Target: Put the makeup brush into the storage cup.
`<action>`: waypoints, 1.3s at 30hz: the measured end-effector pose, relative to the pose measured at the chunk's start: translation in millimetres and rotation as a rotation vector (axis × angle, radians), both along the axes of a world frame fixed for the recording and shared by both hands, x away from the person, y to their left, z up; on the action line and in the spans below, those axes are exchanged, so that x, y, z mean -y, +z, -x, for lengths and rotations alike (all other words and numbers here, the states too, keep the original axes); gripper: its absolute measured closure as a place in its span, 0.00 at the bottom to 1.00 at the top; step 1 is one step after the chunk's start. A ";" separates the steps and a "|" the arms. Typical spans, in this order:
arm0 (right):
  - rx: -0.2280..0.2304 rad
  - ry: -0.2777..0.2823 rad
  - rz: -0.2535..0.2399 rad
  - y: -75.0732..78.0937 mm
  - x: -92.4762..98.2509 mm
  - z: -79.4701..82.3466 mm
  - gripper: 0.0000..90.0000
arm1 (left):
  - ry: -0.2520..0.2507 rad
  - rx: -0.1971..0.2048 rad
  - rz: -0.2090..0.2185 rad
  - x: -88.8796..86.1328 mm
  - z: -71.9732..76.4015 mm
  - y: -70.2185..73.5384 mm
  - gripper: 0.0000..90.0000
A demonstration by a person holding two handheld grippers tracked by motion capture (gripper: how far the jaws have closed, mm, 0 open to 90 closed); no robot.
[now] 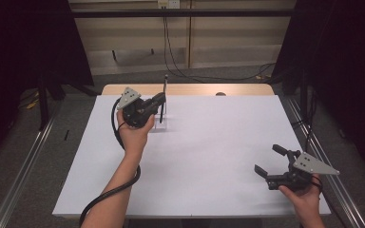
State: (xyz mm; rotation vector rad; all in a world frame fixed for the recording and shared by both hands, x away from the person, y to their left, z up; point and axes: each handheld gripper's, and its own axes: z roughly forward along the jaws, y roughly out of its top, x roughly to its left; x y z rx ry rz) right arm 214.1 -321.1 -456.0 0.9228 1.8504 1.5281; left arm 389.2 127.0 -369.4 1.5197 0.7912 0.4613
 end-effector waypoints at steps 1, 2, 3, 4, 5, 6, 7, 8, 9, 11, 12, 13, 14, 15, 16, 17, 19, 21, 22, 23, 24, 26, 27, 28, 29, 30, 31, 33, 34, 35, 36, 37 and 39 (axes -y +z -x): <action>-0.001 0.000 0.000 0.0 -0.2 0.1 0.00 | -0.001 -0.001 0.002 -0.3 -0.4 0.2 0.93; -0.001 0.000 0.000 0.0 -0.2 0.1 0.00 | -0.001 -0.001 0.004 -0.3 -0.7 0.4 0.93; -0.001 0.000 0.001 0.0 -0.3 0.1 0.00 | 0.000 0.001 0.002 -0.5 -0.9 0.5 0.93; 0.001 -0.001 0.003 0.1 -0.3 0.2 0.00 | 0.000 0.005 -0.002 -1.3 -1.7 0.8 0.93; 0.001 -0.001 0.003 0.1 -0.3 0.2 0.00 | 0.000 0.005 -0.002 -1.3 -1.7 0.8 0.93; 0.001 0.000 0.002 0.2 -0.4 0.2 0.00 | 0.002 0.007 -0.010 -2.2 -2.2 0.8 0.93; 0.000 0.000 0.001 0.2 -0.5 0.1 0.00 | 0.002 0.003 -0.007 -2.3 -2.6 0.8 0.94; 0.000 0.002 0.003 -0.1 -0.6 0.0 0.00 | 0.009 0.003 -0.002 -2.4 -3.4 0.2 0.93; -0.002 0.001 0.000 -0.1 -1.0 0.0 0.00 | 0.010 0.004 -0.003 -2.7 -4.1 -0.2 0.93; -0.001 0.003 0.005 -0.2 -0.9 -0.1 0.00 | 0.010 0.007 -0.008 -3.3 -4.6 -0.4 0.93; -0.002 0.004 0.004 -0.3 -1.1 -0.2 0.00 | 0.013 0.007 -0.003 -3.3 -4.9 -0.5 0.93; -0.003 0.006 0.004 -0.4 -1.3 -0.3 0.00 | 0.014 0.008 -0.001 -3.5 -5.2 -0.5 0.93; -0.004 0.008 0.005 -0.6 -1.6 -0.4 0.00 | 0.014 0.009 -0.001 -3.8 -5.4 -0.3 0.93; -0.004 0.008 0.005 -0.6 -1.6 -0.4 0.00 | 0.018 0.011 0.001 -3.8 -5.6 -0.1 0.93; -0.003 0.009 0.005 -0.5 -1.6 -0.4 0.00 | 0.021 0.012 -0.003 -4.6 -6.3 0.4 0.93; -0.003 0.009 0.005 -0.5 -1.6 -0.4 0.00 | 0.021 0.012 -0.003 -4.6 -6.3 0.4 0.93; -0.002 0.009 0.002 -0.6 -1.6 -0.5 0.00 | 0.020 0.012 -0.004 -5.7 -7.3 0.8 0.93; -0.002 0.009 0.002 -0.6 -1.5 -0.4 0.00 | 0.029 0.012 0.007 -5.4 -8.5 0.8 0.93; -0.003 0.011 0.002 -0.7 -1.6 -0.5 0.00 | 0.028 0.013 -0.004 -6.2 -9.2 0.8 0.93; -0.003 0.011 0.002 -0.7 -1.6 -0.5 0.00 | 0.029 0.013 0.001 -6.2 -9.7 0.8 0.93; -0.006 0.011 0.002 -0.8 -1.6 -0.5 0.00 | 0.030 0.014 -0.004 -7.1 -10.1 0.9 0.93; -0.005 0.012 0.003 -0.9 -1.7 -0.6 0.00 | 0.033 0.015 0.006 -6.6 -11.3 0.6 0.93; -0.007 0.011 0.002 -0.9 -1.8 -0.4 0.00 | 0.035 0.015 0.004 -6.5 -11.7 0.5 0.93; -0.008 0.011 0.002 -0.9 -2.0 -0.4 0.00 | 0.036 0.013 0.004 -6.6 -12.1 0.3 0.93; -0.006 0.012 0.004 -0.9 -2.0 -0.5 0.00 | 0.038 0.013 0.005 -6.3 -12.8 0.2 0.93; -0.007 0.012 0.003 -0.8 -2.2 -0.4 0.00 | 0.039 0.013 0.003 -6.6 -13.3 0.2 0.93; -0.006 0.014 0.004 -0.8 -2.0 -0.3 0.00 | 0.038 0.013 0.003 -6.8 -14.2 0.3 0.93; -0.007 0.014 0.005 -0.8 -1.8 -0.3 0.00 | 0.044 0.015 0.000 -7.3 -15.3 0.9 0.93; -0.007 0.012 0.002 -0.8 -2.0 -0.3 0.00 | 0.047 0.015 -0.004 -8.1 -16.2 1.0 0.93; -0.006 0.014 0.005 -0.8 -1.6 -0.3 0.00 | 0.048 0.013 -0.008 -8.9 -16.8 1.1 0.94; -0.006 0.014 0.005 -0.8 -1.6 -0.3 0.00 | 0.052 0.013 -0.003 -9.1 -17.4 1.0 0.94; -0.006 0.014 0.005 -0.8 -1.5 -0.2 0.00 | 0.054 0.012 0.002 -9.1 -17.7 0.8 0.93; -0.005 0.013 0.006 -0.9 -1.3 -0.2 0.00 | 0.059 0.013 -0.011 -10.5 -19.3 0.2 0.93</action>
